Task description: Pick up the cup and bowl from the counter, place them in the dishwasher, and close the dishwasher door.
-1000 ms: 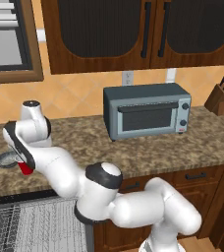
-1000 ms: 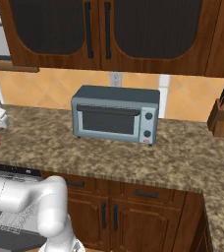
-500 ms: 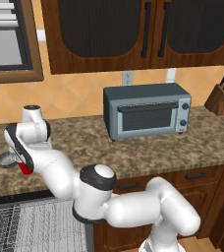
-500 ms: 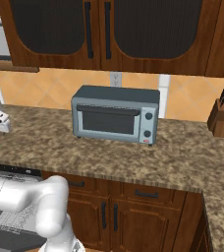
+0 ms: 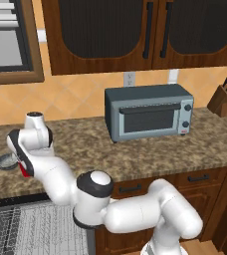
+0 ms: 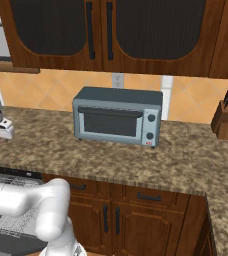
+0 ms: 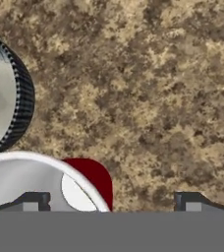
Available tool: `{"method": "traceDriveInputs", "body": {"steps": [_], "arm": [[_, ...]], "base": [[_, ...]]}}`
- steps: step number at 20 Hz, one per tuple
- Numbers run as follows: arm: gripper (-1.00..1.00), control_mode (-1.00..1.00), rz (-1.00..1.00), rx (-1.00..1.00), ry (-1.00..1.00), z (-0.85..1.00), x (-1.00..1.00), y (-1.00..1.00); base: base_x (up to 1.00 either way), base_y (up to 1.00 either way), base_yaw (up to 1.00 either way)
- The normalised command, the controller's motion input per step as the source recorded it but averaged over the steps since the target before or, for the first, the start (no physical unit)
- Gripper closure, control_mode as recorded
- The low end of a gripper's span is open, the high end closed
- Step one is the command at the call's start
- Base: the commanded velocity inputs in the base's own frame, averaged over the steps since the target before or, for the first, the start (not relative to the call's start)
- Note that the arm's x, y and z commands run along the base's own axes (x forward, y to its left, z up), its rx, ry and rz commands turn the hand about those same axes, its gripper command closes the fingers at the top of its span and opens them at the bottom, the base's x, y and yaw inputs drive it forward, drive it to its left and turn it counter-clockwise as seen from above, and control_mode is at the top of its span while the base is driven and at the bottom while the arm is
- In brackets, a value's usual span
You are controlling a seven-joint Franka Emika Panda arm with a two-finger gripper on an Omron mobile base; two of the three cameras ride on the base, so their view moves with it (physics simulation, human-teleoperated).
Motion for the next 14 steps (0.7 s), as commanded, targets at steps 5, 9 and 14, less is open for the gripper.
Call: {"method": "traceDriveInputs", "body": {"steps": [5, 9, 14], "arm": [[1.0, -1.0, 0.0, 0.0, 0.04, -0.01, 0.0, 0.0], [1.0, -1.0, 0.0, 0.0, 0.07, -0.08, -0.04, 0.0], [1.0, -1.0, 0.0, 0.02, 0.02, -0.13, -0.47, -0.1]], "base": [[0.0, 0.0, 0.0], [0.0, 0.0, 0.0], [0.0, 0.0, 0.0]]}}
